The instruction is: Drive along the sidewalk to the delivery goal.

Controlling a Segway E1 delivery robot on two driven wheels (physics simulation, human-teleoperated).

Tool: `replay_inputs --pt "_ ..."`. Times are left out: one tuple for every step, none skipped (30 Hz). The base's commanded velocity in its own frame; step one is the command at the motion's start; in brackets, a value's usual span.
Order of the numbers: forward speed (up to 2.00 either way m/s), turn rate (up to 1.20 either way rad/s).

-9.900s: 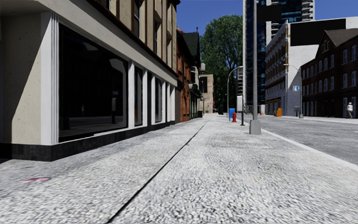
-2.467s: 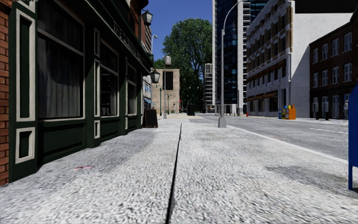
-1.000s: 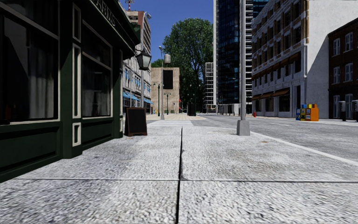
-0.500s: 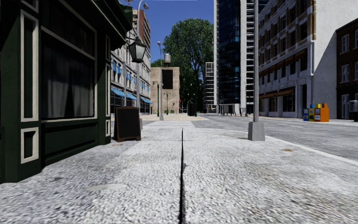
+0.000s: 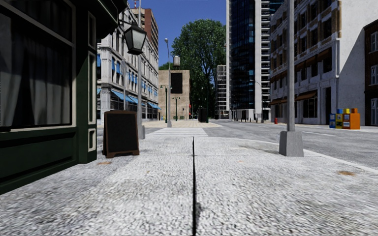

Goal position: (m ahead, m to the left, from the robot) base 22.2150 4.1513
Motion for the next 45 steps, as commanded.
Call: replay_inputs --pt "2.00 0.00" --pt "2.00 0.00" --pt "2.00 0.00" --pt "2.00 0.00" --pt "2.00 0.00" --pt "2.00 0.00" --pt "2.00 0.00" --pt "2.00 0.00" --pt "2.00 0.00" --pt "2.00 0.00" --pt "2.00 0.00" --pt "2.00 0.00" --pt "2.00 0.00" --pt "2.00 0.00" --pt "2.00 0.00" --pt "2.00 0.00" --pt "2.00 0.00" --pt "2.00 0.00" --pt "2.00 0.00" --pt "2.00 0.00" --pt "2.00 0.00" --pt "2.00 0.00" --pt "2.00 0.01" --pt "2.00 0.07" --pt "2.00 0.18" --pt "2.00 0.18" --pt "2.00 0.24" --pt "2.00 0.25" --pt "2.00 0.14" --pt "2.00 0.14" --pt "2.00 0.00" --pt "2.00 0.00" --pt "2.00 0.00" --pt "2.00 0.00" --pt "2.00 0.00" --pt "2.00 0.00" --pt "2.00 0.00" --pt "2.00 0.00" --pt "2.00 0.00" --pt "2.00 0.00" --pt "2.00 0.00" --pt "2.00 0.00" --pt "2.00 0.00" --pt "2.00 0.00" --pt "2.00 0.00"
